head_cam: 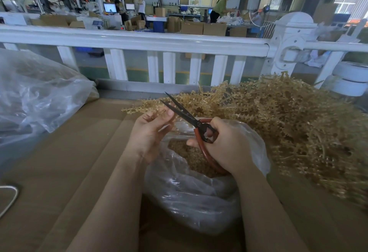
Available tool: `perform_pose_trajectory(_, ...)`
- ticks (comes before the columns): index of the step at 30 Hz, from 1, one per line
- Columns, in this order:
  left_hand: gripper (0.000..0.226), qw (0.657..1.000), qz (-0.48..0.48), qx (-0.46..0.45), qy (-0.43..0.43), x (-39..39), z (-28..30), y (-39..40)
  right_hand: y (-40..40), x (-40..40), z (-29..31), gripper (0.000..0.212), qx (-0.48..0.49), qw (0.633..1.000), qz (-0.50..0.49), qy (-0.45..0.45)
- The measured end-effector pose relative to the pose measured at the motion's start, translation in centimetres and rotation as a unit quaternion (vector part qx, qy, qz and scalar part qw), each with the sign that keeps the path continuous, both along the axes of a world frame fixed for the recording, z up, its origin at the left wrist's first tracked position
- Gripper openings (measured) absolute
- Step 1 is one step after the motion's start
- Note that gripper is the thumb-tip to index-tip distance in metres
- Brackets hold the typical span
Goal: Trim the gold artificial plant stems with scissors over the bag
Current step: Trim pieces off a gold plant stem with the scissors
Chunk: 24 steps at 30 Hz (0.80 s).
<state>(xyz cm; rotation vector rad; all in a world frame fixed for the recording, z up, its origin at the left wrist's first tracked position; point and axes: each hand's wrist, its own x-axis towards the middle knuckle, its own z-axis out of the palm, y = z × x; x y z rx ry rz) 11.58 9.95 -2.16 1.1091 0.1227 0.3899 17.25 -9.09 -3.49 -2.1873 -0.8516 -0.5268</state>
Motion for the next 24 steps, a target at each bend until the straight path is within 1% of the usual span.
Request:
perform_pose_trajectory(3,0.017,1.0,0.01,0.014,-0.012,0.07,0.02,-0.1,-0.08,-0.01,0.08,0.046,-0.008,1.0,-0.004,0.0)
perform_pose_trajectory(5,0.015,0.999,0.018,0.03,-0.02,0.01,0.1,-0.27,-0.15,0.04,0.11,0.047,-0.013,1.0,-0.005,0.017)
perform_pose_trajectory(8,0.012,0.997,0.034,0.067,-0.03,-0.12,0.17,-0.31,-0.06,0.28,-0.08,0.048,-0.007,1.0,-0.005,0.023)
perform_pose_trajectory(10,0.004,0.994,0.042,0.094,-0.04,-0.18,0.22,-0.3,-0.02,0.37,-0.19,0.048,-0.007,1.0,0.001,0.028)
perform_pose_trajectory(19,0.014,0.986,0.07,0.137,-0.071,-0.04,0.22,-0.41,0.02,0.42,-0.3,0.045,-0.012,1.0,-0.002,0.016)
perform_pose_trajectory(24,0.011,0.984,0.067,0.139,-0.084,-0.18,0.3,-0.41,0.02,0.3,-0.22,0.042,-0.015,1.0,-0.012,0.021)
